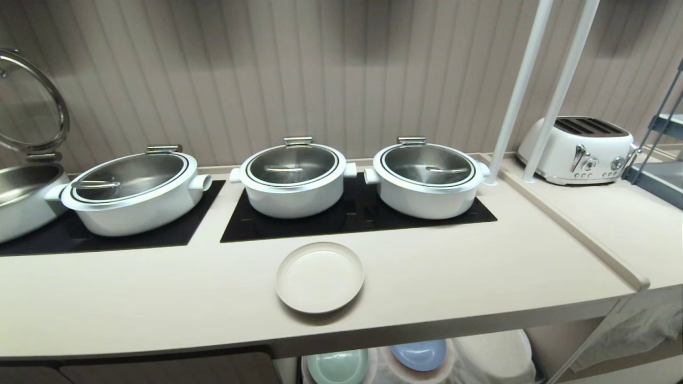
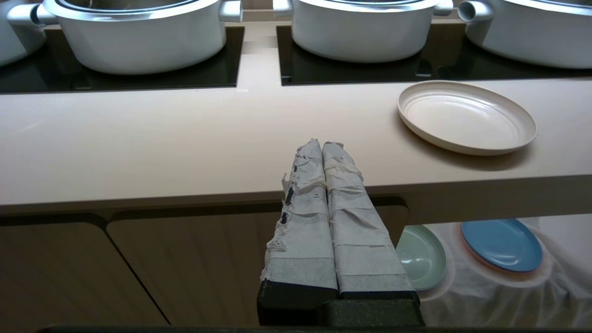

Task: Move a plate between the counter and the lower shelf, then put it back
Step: Pick up the plate

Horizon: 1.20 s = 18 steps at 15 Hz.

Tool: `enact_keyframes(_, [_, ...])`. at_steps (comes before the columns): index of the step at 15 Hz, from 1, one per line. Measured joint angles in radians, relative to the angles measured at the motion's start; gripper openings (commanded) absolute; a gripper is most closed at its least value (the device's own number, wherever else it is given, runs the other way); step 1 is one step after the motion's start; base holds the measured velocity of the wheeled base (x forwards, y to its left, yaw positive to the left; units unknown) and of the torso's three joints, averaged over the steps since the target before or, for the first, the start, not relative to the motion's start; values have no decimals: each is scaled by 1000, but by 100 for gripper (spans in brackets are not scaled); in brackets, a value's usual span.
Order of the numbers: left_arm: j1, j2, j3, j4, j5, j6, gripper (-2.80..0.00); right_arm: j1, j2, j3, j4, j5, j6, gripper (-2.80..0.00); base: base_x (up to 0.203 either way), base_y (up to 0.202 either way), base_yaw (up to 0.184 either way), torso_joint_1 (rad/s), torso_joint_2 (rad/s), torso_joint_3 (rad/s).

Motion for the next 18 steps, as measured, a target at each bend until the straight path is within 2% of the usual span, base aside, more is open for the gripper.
enact_keyframes(18, [0,0,0,1,2,-2,-280,0,0,0,0,0,0,-280,0,0,0,0,0,0])
